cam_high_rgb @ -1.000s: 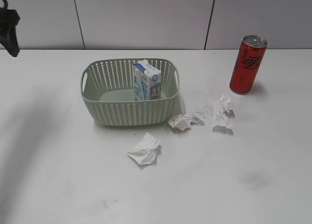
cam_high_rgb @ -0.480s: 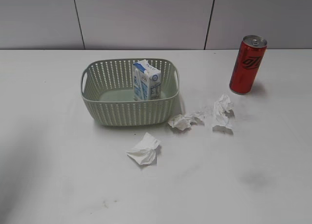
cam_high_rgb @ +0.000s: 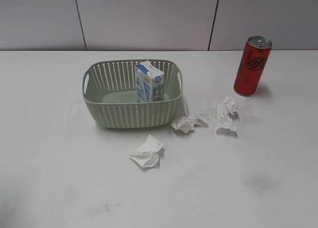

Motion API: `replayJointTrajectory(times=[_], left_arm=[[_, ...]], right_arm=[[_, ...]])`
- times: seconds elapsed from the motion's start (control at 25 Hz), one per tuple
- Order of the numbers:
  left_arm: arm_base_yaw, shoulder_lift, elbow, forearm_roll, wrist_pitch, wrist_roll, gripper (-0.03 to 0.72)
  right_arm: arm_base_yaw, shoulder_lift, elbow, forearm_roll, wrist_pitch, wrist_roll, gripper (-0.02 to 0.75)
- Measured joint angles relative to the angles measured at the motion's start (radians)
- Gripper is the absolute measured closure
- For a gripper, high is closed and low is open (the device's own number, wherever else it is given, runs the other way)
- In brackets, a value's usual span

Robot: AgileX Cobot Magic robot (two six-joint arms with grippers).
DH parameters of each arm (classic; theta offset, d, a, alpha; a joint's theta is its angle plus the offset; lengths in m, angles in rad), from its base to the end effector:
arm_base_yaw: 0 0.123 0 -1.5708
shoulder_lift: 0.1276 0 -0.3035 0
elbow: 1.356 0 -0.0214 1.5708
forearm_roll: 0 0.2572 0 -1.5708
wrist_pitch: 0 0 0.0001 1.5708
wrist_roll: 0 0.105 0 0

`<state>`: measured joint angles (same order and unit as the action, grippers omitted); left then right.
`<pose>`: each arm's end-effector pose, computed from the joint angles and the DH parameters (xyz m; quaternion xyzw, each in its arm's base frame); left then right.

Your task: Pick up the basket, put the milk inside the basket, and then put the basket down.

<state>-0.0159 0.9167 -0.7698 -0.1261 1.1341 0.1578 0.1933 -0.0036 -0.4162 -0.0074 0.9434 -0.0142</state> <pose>0.1439 -0.0143 0.2945 0.0696 0.9780 -0.0477 0.1909 0.0084 0.0010 0.2597 -0.0876 0.8388 0.0444 0.5354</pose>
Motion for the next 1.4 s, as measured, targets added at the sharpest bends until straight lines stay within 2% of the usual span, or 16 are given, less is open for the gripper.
replayJointTrajectory(times=[0.24,0.72,1.2,1.4], left_arm=[[0.000,-0.231,0.134,-0.006,-0.033,0.000,0.096],[0.000,-0.594,0.232,-0.006,-0.115,-0.025,0.097],[0.000,-0.860,0.239,0.011,-0.117,-0.035,0.097],[0.000,-0.922,0.254,0.057,-0.102,-0.083,0.101]], right_arm=[[0.000,0.000,0.000,0.000,0.000,0.000,0.145],[0.000,0.000,0.000,0.000,0.000,0.000,0.146],[0.000,0.000,0.000,0.000,0.000,0.000,0.146],[0.000,0.000,0.000,-0.003,0.000,0.000,0.146]])
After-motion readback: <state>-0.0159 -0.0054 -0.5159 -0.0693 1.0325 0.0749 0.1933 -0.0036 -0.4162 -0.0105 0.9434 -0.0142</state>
